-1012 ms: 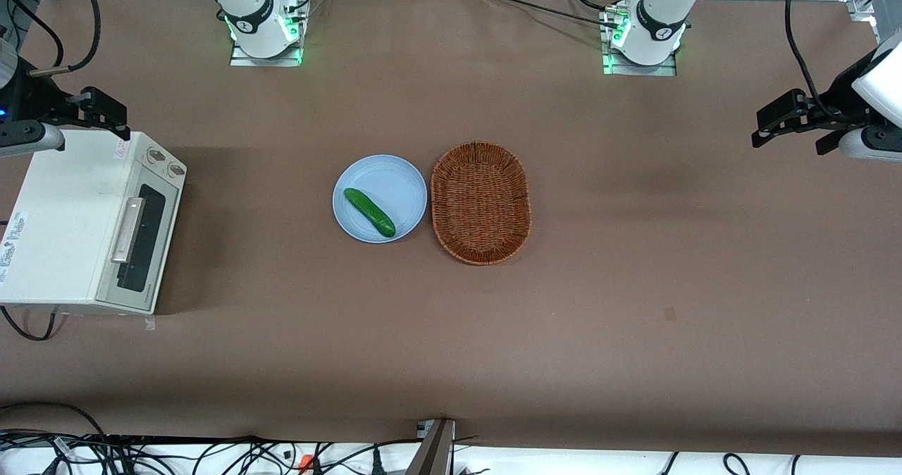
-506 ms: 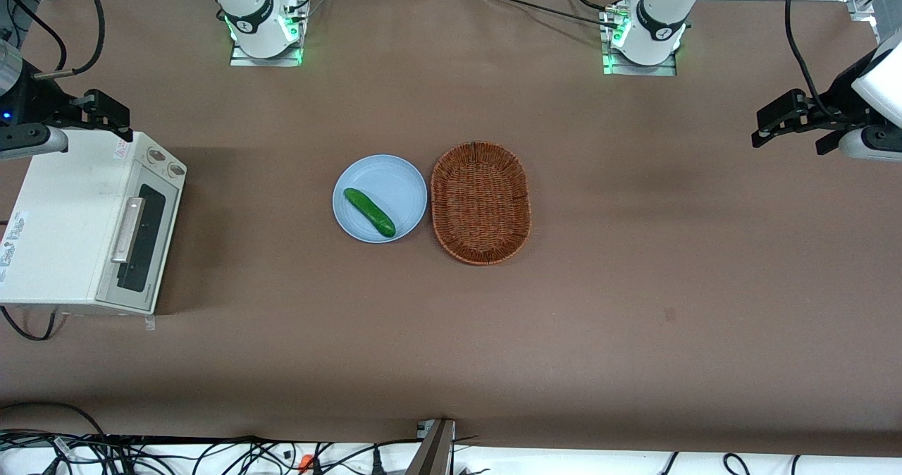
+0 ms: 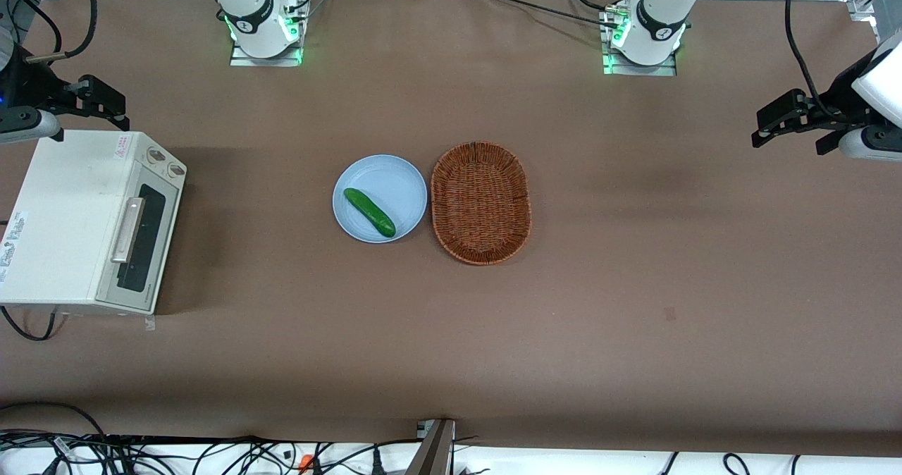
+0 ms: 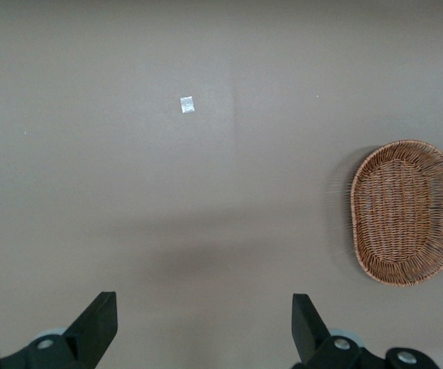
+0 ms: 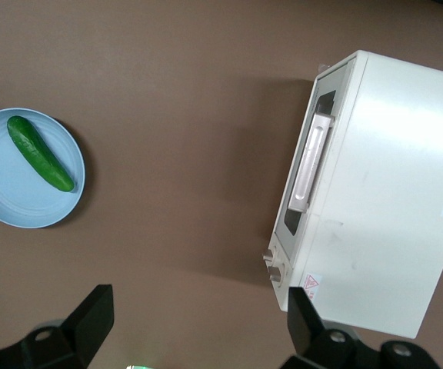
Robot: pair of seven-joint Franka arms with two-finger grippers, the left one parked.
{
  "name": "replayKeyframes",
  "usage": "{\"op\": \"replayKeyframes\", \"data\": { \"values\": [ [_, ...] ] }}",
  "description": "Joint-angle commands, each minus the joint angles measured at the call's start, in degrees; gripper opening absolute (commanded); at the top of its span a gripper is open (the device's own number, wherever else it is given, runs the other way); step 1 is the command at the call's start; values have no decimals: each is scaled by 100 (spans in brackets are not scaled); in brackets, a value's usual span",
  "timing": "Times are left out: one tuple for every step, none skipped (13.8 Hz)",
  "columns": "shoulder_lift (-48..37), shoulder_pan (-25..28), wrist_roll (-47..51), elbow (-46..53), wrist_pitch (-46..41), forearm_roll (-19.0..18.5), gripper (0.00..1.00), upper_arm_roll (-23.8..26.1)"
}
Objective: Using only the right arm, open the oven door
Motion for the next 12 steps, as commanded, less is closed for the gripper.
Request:
{"op": "replayKeyframes", "data": {
  "values": [
    [-97, -23, -67, -1, -119, 108, 100, 13],
    [-97, -23, -67, -1, -119, 108, 100, 13],
    [-97, -23, -76, -1, -110, 108, 100, 13],
    [-79, -23, -85, -10, -66, 99, 100, 13],
    [-10, -23, -85, -36, -14, 82, 100, 13],
    [139, -23, -76, -36, 100, 29, 97, 5],
    [349, -32, -76, -63, 345, 3, 89, 4],
    [569, -49, -67, -72, 582, -102, 72, 4],
    [789, -75, -41, -98, 802, -329, 56, 4],
    [1008, -119, -23, -168, 1091, -514, 32, 4],
    [1246, -198, -23, -229, 1381, -577, 14, -4],
    [1439, -260, -14, -230, 1593, -595, 0, -13]
  ]
}}
